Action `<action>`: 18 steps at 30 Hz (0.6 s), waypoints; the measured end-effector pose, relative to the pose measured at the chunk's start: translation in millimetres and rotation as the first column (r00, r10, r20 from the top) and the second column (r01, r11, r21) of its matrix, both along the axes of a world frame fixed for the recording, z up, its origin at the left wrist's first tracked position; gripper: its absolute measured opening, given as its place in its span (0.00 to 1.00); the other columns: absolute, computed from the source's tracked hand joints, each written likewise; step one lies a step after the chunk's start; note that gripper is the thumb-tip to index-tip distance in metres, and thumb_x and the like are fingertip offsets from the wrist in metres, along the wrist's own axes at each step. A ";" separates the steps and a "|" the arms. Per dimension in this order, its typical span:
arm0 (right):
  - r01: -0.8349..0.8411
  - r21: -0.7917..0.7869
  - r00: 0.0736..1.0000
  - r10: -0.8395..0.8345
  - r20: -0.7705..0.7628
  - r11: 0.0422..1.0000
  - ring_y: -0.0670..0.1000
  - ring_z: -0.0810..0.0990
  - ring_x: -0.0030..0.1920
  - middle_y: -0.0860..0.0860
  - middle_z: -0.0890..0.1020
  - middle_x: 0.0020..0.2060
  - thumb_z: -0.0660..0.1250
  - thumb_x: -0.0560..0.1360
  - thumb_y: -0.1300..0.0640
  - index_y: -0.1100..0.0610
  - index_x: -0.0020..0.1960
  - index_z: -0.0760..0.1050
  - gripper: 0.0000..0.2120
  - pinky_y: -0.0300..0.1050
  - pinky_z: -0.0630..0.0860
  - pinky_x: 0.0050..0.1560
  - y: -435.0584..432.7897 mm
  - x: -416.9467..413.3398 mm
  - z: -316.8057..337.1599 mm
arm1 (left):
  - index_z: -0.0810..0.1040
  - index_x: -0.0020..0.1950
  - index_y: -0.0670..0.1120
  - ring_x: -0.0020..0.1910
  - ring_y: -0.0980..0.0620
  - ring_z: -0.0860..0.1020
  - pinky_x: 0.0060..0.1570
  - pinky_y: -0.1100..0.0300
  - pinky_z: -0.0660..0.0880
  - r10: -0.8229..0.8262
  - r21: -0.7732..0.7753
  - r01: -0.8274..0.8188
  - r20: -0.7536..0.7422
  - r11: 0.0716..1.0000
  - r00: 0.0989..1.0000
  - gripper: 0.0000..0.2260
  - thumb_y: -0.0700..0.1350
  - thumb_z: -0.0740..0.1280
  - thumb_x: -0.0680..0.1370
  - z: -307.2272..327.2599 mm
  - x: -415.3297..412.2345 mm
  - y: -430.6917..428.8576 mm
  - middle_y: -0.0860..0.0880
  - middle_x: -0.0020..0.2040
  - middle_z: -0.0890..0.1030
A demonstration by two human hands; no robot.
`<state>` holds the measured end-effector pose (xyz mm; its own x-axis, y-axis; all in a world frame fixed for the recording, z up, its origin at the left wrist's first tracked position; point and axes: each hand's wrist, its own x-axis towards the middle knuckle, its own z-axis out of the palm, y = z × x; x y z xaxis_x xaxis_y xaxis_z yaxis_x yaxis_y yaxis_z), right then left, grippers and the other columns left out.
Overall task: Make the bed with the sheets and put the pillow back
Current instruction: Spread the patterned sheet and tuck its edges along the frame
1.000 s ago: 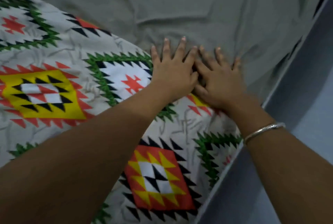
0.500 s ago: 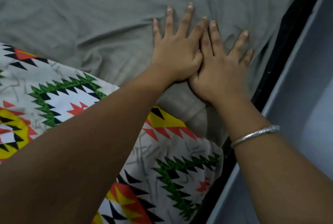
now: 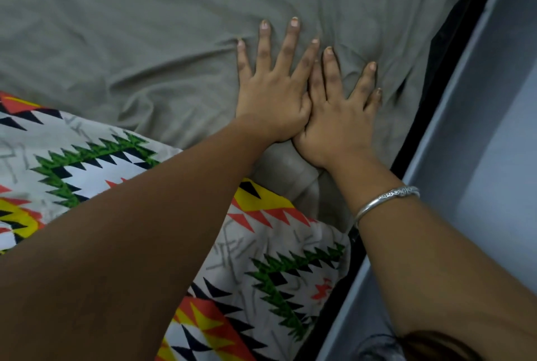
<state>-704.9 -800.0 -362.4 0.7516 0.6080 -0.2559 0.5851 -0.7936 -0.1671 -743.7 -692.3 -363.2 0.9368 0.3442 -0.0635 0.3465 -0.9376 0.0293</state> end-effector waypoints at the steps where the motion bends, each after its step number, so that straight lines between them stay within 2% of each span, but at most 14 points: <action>1: -0.005 -0.010 1.000 0.005 -0.010 1.000 0.71 0.37 0.72 0.44 0.39 0.76 0.52 0.76 0.40 0.49 0.77 0.38 0.37 0.69 0.44 0.70 0.7 1.2 0.2 | 0.51 0.77 0.53 0.75 0.35 0.45 0.68 0.33 0.42 -0.003 0.002 0.003 -0.007 1.000 1.000 0.27 0.56 0.50 0.78 -0.9 0.7 0.1 0.45 0.78 0.47; 10: -0.019 -0.102 0.995 0.009 -0.100 0.995 0.71 0.36 0.72 0.43 0.38 0.76 0.56 0.73 0.36 0.48 0.77 0.37 0.42 0.68 0.44 0.71 7.6 6.6 -0.2 | 0.46 0.78 0.52 0.74 0.35 0.39 0.67 0.33 0.37 -0.017 -0.034 0.013 -0.116 0.999 0.993 0.26 0.55 0.47 0.80 -5.9 7.0 2.9 0.45 0.78 0.41; 18: -0.026 -0.084 0.988 0.013 -0.157 0.996 0.71 0.34 0.71 0.43 0.37 0.76 0.57 0.71 0.33 0.47 0.77 0.36 0.45 0.68 0.42 0.71 7.8 8.6 -1.2 | 0.46 0.78 0.52 0.74 0.34 0.40 0.68 0.34 0.37 -0.025 -0.034 0.020 -0.158 0.999 0.987 0.26 0.55 0.45 0.80 -3.1 8.3 3.8 0.44 0.78 0.42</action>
